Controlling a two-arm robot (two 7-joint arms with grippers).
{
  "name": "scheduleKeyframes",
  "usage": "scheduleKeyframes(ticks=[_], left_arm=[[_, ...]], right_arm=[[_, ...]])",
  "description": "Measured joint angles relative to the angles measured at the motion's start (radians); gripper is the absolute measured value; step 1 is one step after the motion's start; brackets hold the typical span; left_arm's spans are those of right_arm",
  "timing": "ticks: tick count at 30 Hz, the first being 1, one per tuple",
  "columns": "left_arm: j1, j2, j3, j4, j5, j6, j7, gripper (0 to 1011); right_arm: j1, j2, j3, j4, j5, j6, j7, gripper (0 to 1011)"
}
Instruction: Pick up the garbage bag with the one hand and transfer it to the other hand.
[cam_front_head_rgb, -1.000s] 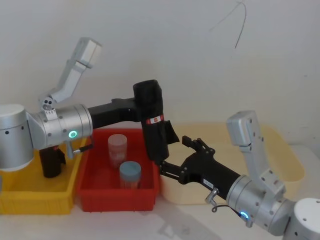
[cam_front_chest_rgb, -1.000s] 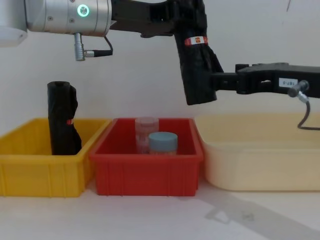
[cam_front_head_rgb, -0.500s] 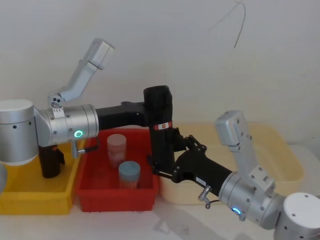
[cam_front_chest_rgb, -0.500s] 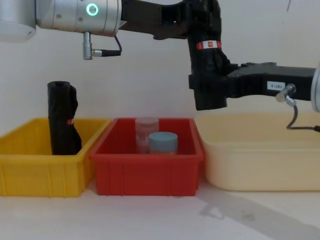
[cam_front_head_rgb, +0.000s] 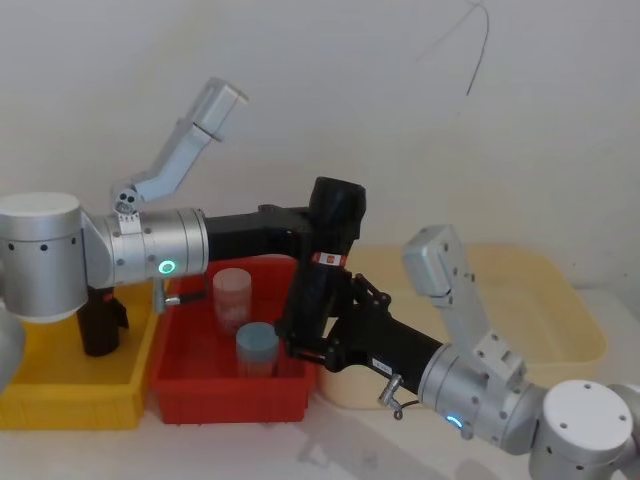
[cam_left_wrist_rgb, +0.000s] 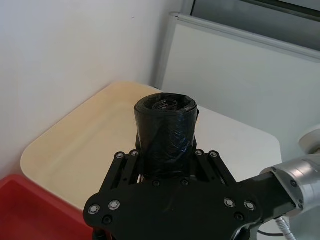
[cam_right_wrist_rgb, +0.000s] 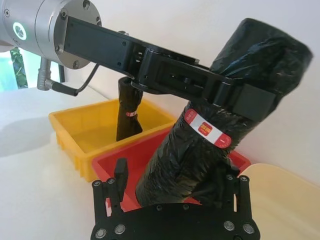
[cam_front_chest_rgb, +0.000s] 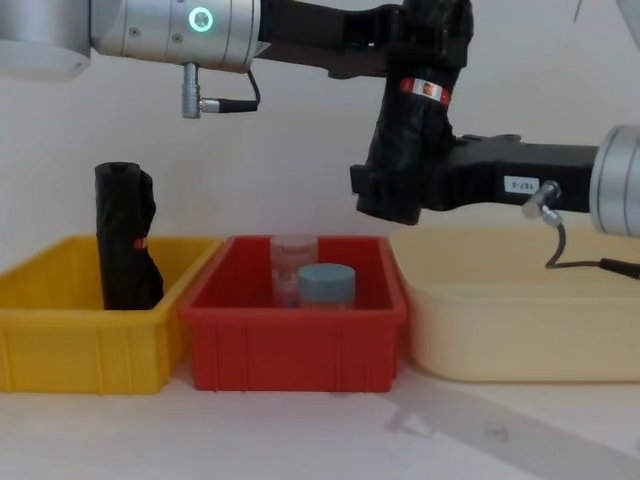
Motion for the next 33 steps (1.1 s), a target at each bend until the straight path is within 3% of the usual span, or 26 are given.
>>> scheduleKeyframes(ticks=[10, 18, 25, 33], left_arm=[[-0.016, 0.000, 0.021, 0.018, 0.005, -0.019, -0.028, 407], [-0.022, 0.000, 0.029, 0.024, 0.006, -0.026, -0.038, 407], [-0.025, 0.000, 0.032, 0.028, 0.007, -0.029, -0.043, 407], [-0.026, 0.001, 0.035, 0.029, 0.008, -0.032, -0.046, 407]], right_arm=[[0.020, -0.018, -0.008, 0.028, -0.001, 0.014, 0.001, 1000], [0.034, -0.037, -0.003, 0.048, 0.023, 0.056, -0.008, 998], [0.041, -0.046, 0.000, 0.057, 0.036, 0.075, -0.014, 864], [0.046, -0.052, 0.002, 0.063, 0.045, 0.089, -0.019, 629]])
